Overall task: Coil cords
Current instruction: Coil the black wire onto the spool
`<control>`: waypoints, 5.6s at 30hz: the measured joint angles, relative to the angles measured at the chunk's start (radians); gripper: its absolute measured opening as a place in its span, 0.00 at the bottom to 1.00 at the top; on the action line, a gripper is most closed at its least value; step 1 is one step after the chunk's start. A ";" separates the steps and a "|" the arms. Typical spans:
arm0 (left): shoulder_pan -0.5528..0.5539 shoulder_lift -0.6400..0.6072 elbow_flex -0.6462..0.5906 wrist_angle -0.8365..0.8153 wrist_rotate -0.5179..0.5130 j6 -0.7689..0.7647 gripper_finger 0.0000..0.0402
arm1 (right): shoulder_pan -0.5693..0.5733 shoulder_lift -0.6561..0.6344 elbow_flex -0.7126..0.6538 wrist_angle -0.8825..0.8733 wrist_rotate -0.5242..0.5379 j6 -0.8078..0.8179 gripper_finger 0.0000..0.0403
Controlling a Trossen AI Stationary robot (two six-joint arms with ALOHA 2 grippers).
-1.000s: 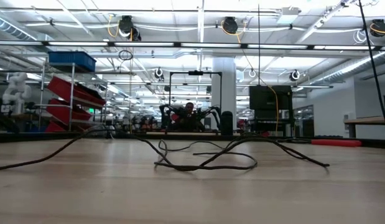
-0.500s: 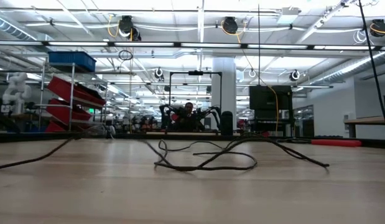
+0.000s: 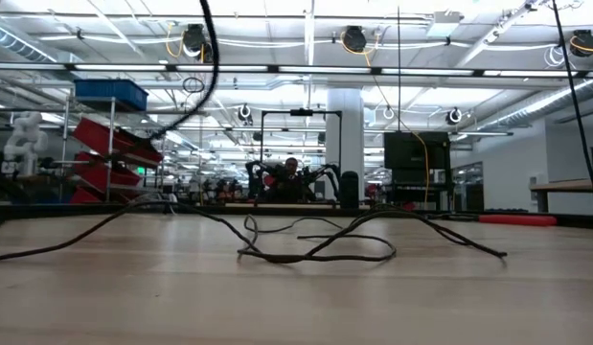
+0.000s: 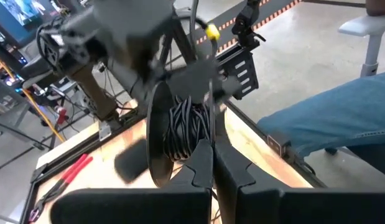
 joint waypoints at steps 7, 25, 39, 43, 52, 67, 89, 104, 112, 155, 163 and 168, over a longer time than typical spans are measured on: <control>-0.005 -0.021 0.001 -0.045 -0.006 -0.032 0.00 | -0.055 0.028 0.000 0.084 -0.003 0.064 0.22; -0.065 -0.070 0.001 -0.218 -0.142 -0.171 0.00 | -0.065 0.069 -0.001 0.053 0.020 0.146 0.22; -0.064 -0.076 0.001 -0.249 -0.165 -0.209 0.00 | -0.069 0.079 -0.002 0.004 -0.053 0.242 0.37; -0.064 -0.076 0.001 -0.249 -0.164 -0.210 0.00 | -0.069 0.085 -0.002 0.034 -0.050 0.214 0.50; -0.064 -0.076 0.001 -0.248 -0.165 -0.210 0.00 | -0.069 0.085 -0.001 0.090 -0.045 0.201 0.58; -0.064 -0.076 0.001 -0.248 -0.165 -0.210 0.00 | -0.087 0.115 0.000 0.142 -0.048 0.202 0.45; -0.064 -0.076 0.000 -0.248 -0.166 -0.210 0.00 | -0.087 0.111 0.000 0.081 -0.054 0.178 0.02; -0.064 -0.059 0.000 -0.205 0.006 -0.190 0.00 | -0.031 0.011 0.000 -0.044 -0.019 0.178 0.00; -0.064 -0.037 0.000 -0.164 0.084 -0.131 0.00 | 0.045 -0.040 0.000 -0.079 0.020 0.169 0.00; 0.117 0.120 -0.001 0.003 0.546 0.031 0.00 | 0.110 -0.085 0.000 0.336 0.317 -0.184 0.00; 0.129 0.145 -0.001 0.095 0.627 0.146 0.00 | 0.075 -0.066 0.000 0.337 0.237 -0.171 0.00; 0.129 0.145 -0.001 0.134 0.637 0.168 0.00 | 0.051 -0.056 0.000 0.336 0.165 -0.137 0.00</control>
